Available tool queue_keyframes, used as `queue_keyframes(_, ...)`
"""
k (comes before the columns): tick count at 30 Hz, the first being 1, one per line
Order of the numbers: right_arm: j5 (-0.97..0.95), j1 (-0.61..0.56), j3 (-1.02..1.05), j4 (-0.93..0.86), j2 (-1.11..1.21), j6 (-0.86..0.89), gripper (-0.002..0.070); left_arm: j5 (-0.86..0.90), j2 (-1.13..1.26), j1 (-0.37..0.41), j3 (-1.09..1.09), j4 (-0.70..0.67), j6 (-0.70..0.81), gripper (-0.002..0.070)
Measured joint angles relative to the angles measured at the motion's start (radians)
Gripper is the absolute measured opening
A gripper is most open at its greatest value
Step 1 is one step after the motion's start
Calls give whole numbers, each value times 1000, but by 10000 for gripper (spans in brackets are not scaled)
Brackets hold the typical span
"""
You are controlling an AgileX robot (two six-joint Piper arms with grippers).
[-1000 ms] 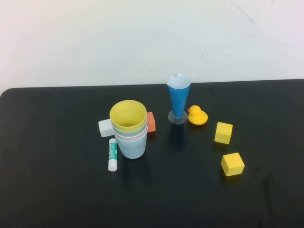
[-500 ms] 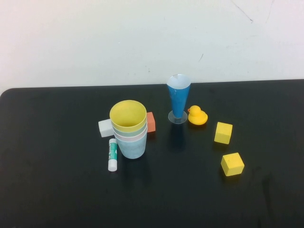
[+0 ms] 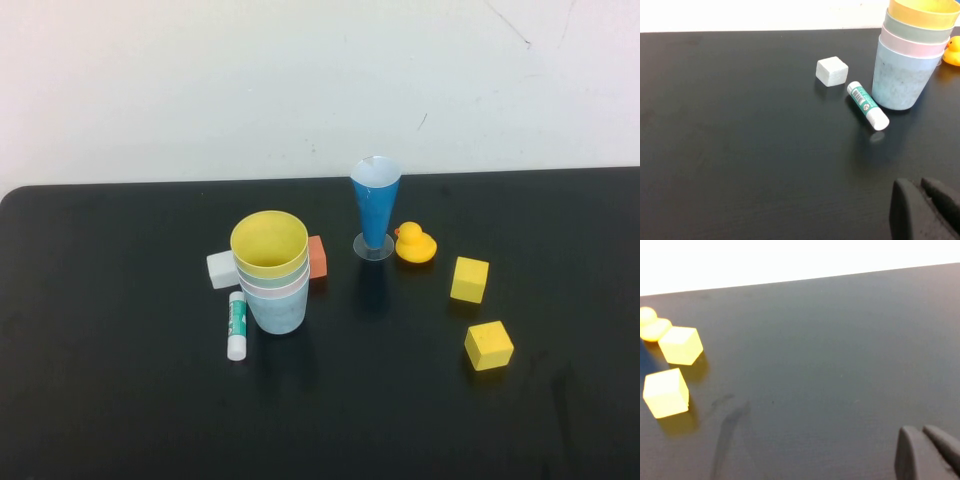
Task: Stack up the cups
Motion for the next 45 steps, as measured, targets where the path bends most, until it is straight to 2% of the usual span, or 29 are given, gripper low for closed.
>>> queue_keyframes(24, 0, 0, 0, -4, 0, -28, -1, 2, 0, 0, 0, 0, 0, 0)
queue_keyframes(32, 0, 0, 0, -4, 0, -28, -1, 2, 0, 68, 0, 0, 0, 0)
queue_keyframes(45, 0, 0, 0, -4, 0, -34, -1, 2, 0, 75, 0, 0, 0, 0)
